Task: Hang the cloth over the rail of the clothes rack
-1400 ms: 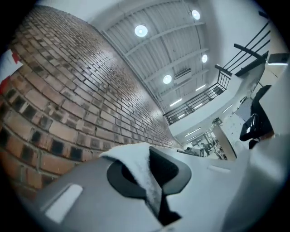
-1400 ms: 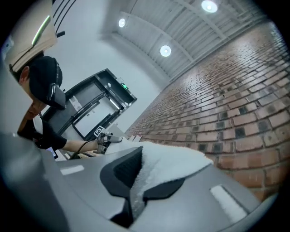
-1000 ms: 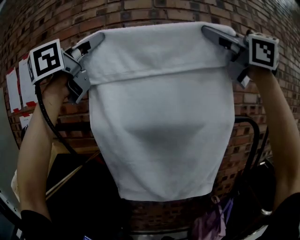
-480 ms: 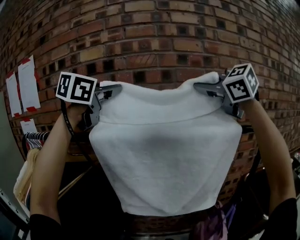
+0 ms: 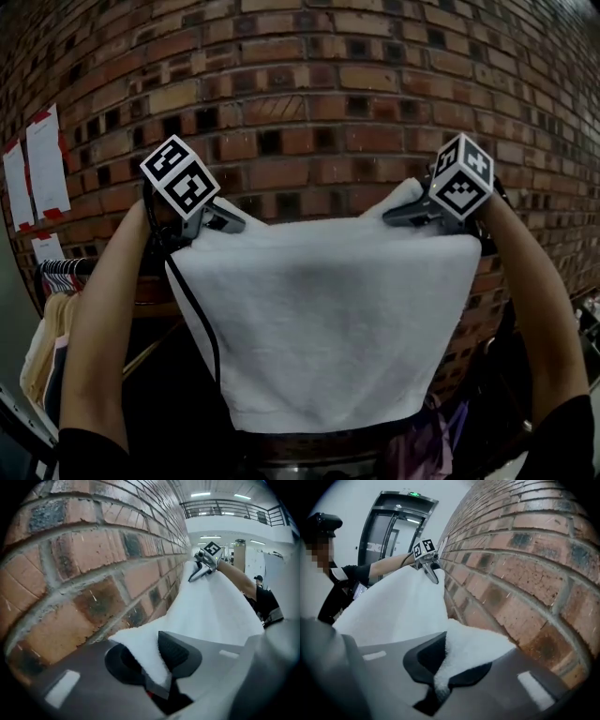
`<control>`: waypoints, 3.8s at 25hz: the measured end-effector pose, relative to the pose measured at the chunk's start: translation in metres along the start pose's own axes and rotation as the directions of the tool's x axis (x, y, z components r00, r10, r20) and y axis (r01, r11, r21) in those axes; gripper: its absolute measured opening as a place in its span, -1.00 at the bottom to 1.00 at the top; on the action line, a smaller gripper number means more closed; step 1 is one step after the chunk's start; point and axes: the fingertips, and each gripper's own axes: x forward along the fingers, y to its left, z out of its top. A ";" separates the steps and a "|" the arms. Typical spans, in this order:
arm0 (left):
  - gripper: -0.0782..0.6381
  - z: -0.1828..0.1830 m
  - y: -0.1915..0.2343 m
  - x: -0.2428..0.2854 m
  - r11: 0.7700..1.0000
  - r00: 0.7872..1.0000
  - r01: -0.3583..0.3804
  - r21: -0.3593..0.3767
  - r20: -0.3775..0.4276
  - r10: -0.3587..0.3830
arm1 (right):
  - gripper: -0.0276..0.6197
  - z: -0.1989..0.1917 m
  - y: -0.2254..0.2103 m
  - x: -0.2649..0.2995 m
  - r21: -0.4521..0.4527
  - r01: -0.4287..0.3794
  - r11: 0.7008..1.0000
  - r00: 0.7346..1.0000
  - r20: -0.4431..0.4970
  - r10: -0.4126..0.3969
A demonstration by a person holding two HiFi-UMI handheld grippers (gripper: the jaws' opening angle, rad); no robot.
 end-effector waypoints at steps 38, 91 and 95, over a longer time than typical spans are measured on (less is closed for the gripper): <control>-0.15 0.061 0.000 -0.068 0.985 0.875 0.050 0.166 0.468 -0.124 | -0.38 0.035 -0.033 -0.038 0.005 0.245 0.970 0.930 0.280 -0.237; -0.73 0.082 -0.117 -0.106 0.795 0.543 -0.562 -0.229 0.623 0.563 | -0.90 0.120 0.079 -0.074 0.143 0.588 0.796 0.673 0.459 -0.580; -0.73 0.083 -0.121 -0.101 0.732 0.517 -0.658 -0.177 0.600 0.610 | -0.90 0.107 0.082 -0.050 -0.044 0.725 0.687 0.657 0.343 -0.672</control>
